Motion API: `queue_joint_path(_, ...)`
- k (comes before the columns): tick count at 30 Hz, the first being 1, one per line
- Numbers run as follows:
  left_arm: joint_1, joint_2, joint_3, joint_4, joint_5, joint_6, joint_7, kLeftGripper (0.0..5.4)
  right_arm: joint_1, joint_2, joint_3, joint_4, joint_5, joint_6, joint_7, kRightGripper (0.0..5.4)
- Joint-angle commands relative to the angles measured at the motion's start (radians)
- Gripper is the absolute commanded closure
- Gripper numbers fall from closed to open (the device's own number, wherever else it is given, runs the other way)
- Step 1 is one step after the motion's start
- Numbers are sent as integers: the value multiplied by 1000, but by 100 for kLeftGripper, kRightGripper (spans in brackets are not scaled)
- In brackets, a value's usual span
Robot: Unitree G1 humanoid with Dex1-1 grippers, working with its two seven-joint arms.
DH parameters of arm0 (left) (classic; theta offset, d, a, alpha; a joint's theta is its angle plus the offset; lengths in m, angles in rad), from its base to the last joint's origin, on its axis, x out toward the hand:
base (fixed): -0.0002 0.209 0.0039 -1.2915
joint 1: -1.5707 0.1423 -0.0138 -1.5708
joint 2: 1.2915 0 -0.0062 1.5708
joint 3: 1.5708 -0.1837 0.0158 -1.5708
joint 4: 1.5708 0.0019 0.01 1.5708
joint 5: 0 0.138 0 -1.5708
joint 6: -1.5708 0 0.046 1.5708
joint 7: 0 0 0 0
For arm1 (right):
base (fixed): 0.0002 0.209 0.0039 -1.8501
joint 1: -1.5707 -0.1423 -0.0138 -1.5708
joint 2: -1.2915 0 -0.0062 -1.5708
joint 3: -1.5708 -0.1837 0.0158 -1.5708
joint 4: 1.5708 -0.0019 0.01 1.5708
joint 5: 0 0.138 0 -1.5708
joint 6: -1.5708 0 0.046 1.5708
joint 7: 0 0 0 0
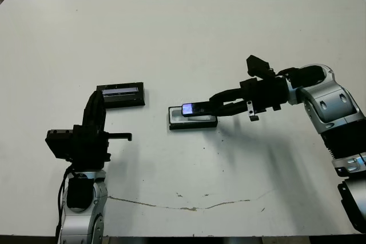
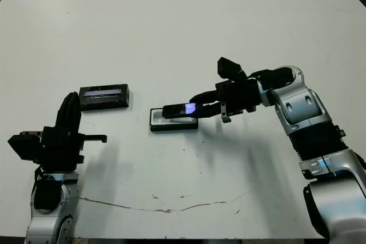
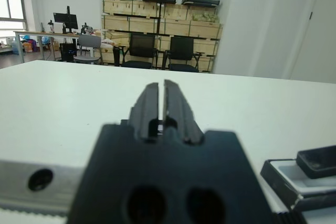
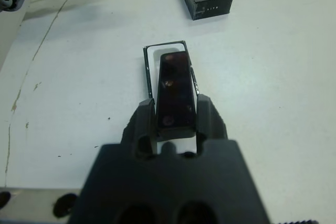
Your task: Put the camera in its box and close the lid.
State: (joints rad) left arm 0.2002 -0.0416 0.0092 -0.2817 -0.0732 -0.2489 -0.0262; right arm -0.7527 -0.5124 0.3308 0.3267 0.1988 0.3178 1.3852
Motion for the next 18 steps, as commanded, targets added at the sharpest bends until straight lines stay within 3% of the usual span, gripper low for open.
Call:
queue_joint_path(1, 21, 3, 2, 12, 5, 12, 4, 540, -14, 8, 18, 26, -26, -15, 13, 487)
queue_joint_path(18, 22, 4, 1, 17, 12, 3, 6, 540, -49, 28, 44, 78, -84, -49, 55, 487)
